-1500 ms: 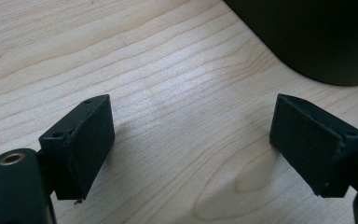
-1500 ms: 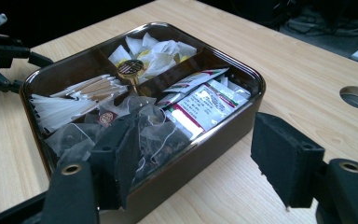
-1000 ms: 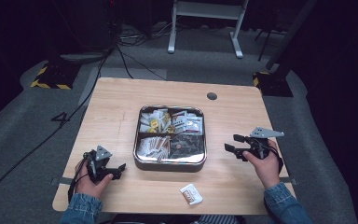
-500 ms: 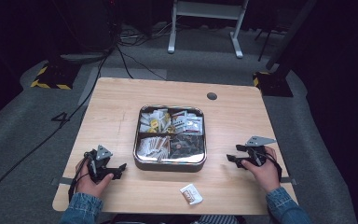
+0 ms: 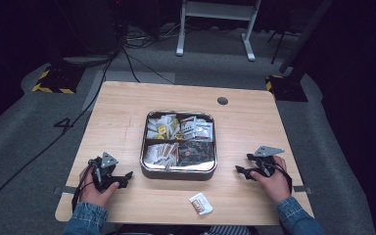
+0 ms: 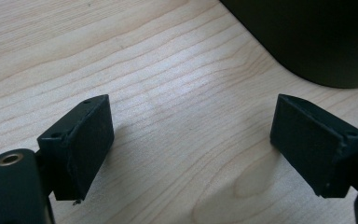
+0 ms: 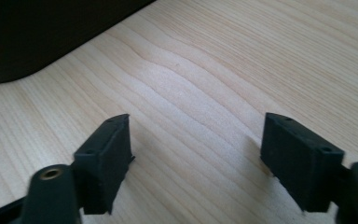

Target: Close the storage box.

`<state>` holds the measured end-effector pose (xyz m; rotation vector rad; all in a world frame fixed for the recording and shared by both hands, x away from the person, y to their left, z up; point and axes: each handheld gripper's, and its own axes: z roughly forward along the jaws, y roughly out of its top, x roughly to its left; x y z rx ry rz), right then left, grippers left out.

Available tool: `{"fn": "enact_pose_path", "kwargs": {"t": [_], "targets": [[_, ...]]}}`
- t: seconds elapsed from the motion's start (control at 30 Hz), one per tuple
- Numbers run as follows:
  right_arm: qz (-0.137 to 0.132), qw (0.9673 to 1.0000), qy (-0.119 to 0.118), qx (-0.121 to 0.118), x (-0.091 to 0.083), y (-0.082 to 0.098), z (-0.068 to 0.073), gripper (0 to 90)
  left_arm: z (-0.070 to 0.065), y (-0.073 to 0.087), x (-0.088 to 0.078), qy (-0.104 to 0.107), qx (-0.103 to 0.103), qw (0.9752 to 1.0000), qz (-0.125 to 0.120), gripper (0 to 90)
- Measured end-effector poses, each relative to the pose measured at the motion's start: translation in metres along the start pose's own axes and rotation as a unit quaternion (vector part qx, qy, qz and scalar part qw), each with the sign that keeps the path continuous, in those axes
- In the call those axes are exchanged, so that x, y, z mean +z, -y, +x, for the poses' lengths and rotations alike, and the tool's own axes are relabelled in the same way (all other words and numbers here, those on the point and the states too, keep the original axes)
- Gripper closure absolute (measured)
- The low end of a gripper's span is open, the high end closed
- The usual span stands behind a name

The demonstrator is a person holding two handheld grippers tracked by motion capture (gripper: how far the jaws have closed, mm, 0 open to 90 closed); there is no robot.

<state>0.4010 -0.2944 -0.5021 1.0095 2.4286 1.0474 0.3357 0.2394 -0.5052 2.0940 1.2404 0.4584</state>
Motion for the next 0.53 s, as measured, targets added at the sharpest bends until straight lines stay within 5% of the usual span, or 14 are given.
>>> {"fn": "enact_pose_path", "kwargs": {"t": [0.27,0.53], "targets": [[0.005,1.0,0.006,0.002,0.0082,-0.0029,0.0051,6.1,-0.0007,-0.0004,0.0006,-0.001,-0.001,1.0,-0.001,13.5],[0.008,0.9999,0.006,0.003,0.01,-0.0041,0.0062,4.0,-0.001,-0.0009,0.0009,0.0,-0.001,1.0,0.0,13.5]]}}
